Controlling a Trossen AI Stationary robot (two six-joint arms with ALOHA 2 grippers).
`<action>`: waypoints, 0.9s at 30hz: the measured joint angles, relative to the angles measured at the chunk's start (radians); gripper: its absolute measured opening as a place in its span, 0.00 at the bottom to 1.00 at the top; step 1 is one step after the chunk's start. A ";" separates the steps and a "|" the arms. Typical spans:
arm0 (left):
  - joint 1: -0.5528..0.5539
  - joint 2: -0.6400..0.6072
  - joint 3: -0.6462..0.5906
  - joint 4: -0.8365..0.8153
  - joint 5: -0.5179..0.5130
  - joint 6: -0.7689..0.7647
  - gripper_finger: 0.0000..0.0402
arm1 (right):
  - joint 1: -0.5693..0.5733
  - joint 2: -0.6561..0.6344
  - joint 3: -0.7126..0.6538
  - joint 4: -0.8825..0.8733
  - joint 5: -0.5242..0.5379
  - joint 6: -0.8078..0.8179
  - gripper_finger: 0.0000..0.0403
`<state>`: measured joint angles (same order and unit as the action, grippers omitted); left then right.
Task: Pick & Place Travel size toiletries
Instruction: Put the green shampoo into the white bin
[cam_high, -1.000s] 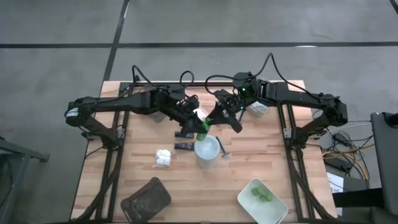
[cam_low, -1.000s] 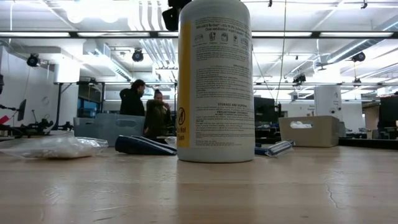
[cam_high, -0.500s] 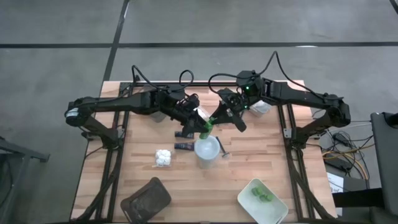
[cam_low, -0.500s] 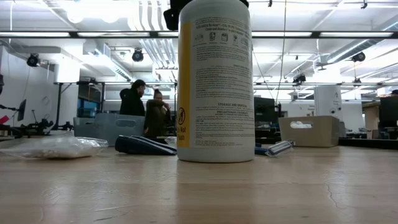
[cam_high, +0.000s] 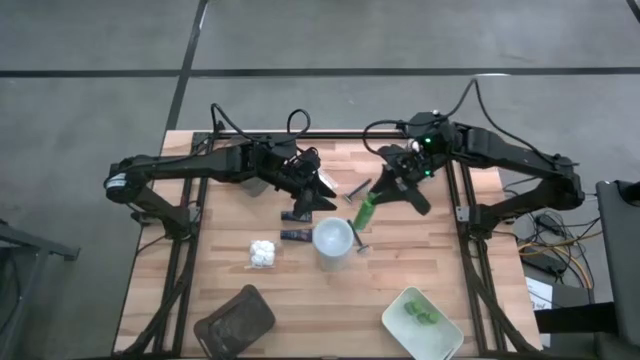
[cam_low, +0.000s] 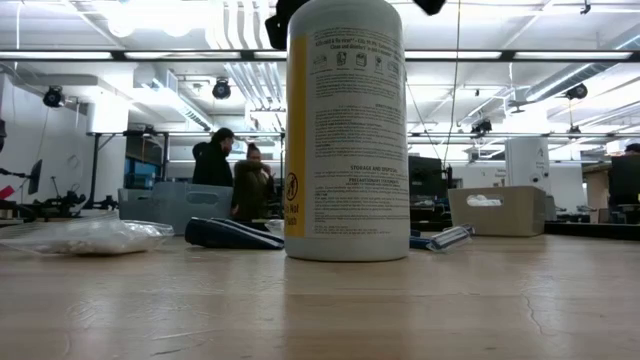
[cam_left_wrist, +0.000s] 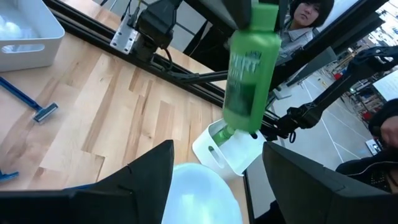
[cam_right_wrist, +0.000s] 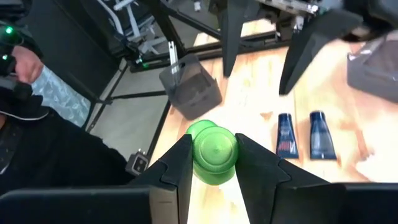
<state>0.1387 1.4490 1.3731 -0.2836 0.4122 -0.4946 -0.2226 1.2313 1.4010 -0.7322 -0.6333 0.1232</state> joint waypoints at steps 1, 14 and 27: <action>0.000 0.000 0.000 0.000 0.000 0.000 0.62 | 0.000 -0.012 0.000 -0.018 0.002 0.000 0.24; 0.000 0.000 -0.002 -0.001 0.003 -0.002 0.62 | 0.003 -0.198 0.000 -0.213 0.009 0.037 0.23; 0.000 0.000 -0.003 -0.001 0.006 -0.003 0.62 | 0.097 -0.255 -0.011 -0.291 0.009 0.028 0.23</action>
<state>0.1383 1.4490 1.3701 -0.2848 0.4183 -0.4973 -0.1260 0.9766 1.3905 -1.0233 -0.6239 0.1510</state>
